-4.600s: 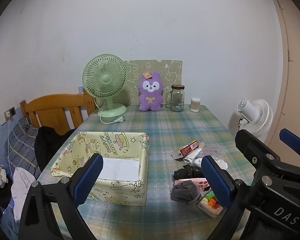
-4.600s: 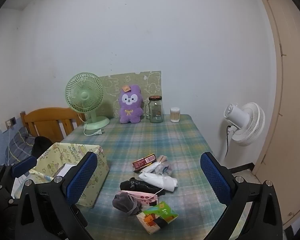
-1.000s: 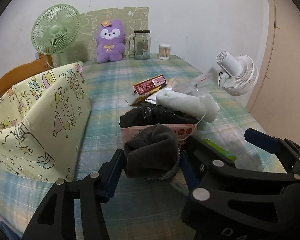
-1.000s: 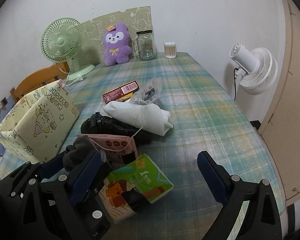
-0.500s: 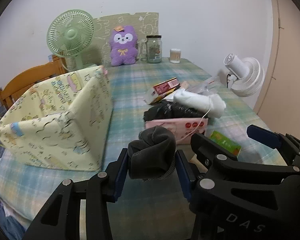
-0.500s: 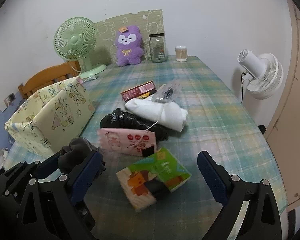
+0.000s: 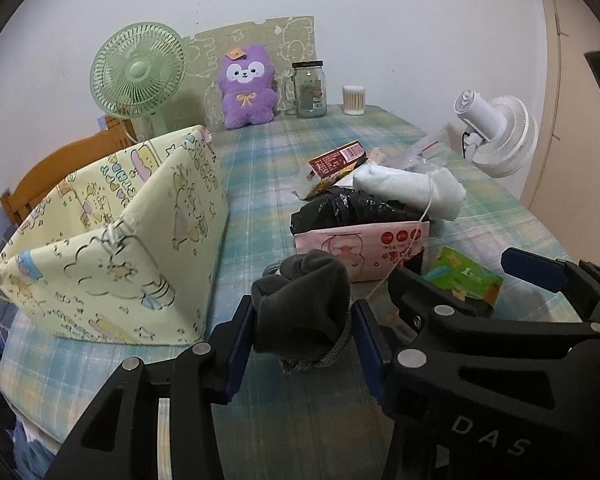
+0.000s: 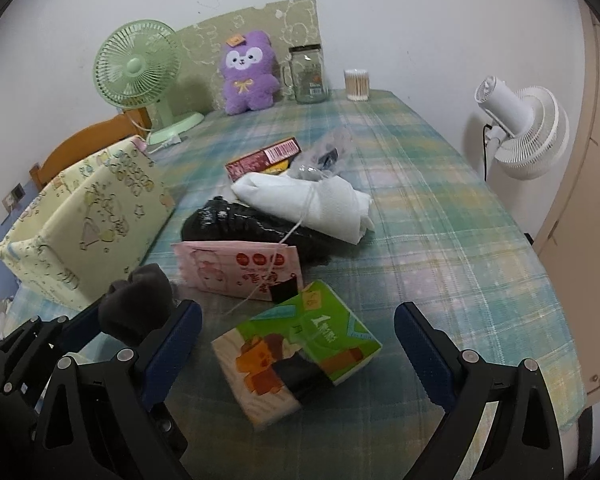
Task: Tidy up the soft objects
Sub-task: 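Grasp the green tissue pack with the right gripper while the left holds the sock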
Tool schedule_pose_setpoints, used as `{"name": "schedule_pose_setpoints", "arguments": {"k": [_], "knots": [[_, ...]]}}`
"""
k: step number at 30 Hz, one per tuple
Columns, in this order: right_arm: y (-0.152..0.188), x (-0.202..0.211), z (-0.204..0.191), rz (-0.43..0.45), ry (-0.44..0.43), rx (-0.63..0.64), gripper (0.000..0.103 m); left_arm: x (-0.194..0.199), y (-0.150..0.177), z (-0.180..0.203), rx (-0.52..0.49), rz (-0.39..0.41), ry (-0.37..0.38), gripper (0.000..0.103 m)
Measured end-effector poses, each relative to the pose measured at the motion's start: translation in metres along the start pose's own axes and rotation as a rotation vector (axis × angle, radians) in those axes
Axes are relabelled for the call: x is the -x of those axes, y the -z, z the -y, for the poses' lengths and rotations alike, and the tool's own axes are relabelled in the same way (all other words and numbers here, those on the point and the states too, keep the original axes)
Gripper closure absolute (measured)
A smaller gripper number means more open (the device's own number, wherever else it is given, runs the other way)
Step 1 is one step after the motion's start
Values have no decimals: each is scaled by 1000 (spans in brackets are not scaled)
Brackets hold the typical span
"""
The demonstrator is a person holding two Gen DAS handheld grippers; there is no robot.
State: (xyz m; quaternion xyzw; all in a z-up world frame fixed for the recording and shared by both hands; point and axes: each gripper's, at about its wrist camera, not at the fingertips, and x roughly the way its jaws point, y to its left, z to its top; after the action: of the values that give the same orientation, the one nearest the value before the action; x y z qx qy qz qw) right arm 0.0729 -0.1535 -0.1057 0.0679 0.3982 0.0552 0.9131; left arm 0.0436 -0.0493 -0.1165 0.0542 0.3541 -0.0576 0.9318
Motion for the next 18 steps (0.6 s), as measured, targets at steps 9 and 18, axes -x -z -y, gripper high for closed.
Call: {"name": "schedule_pose_setpoints", "arguments": {"k": [9, 18], "knots": [[5, -19, -1, -36, -13, -12, 16, -28, 3, -5, 23, -75, 54, 54], [4, -18, -8, -31, 12, -3, 45, -26, 4, -4, 6, -69, 62, 59]]}}
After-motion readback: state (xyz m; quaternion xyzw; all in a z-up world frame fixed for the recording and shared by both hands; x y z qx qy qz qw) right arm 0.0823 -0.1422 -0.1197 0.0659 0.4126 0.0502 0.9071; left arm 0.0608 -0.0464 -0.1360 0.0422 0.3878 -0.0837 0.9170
